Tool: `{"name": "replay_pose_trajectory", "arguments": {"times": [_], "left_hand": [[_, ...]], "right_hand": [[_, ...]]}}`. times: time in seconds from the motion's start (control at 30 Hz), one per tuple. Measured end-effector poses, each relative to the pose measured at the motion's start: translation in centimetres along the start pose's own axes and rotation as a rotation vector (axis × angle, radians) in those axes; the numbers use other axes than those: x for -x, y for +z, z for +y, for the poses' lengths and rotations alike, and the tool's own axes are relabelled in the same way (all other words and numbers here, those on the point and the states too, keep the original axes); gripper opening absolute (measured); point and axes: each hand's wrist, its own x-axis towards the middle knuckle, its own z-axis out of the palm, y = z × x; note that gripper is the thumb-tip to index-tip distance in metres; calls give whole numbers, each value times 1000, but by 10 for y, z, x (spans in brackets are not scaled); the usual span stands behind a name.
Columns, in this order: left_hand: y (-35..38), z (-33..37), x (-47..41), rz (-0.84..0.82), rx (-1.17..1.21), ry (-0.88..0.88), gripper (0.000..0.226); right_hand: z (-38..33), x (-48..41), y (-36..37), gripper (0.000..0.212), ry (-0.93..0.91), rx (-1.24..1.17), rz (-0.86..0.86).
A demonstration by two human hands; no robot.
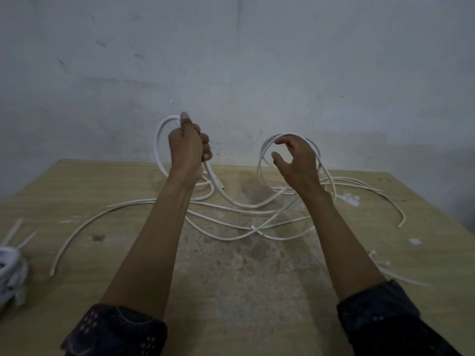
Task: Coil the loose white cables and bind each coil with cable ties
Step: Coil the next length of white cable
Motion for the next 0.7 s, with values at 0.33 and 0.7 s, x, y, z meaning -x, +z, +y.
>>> {"name": "replay_pose_trajectory", "arguments": {"times": [0.33,0.7], "left_hand": [[-33,-2,-25,63,571,-179,45],[-27,-5,-20,-109,892,-194,48]], "right_hand": [[21,-11,0,43,660,-641,478],[-43,29,20,60,1068,-1456,103]]}}
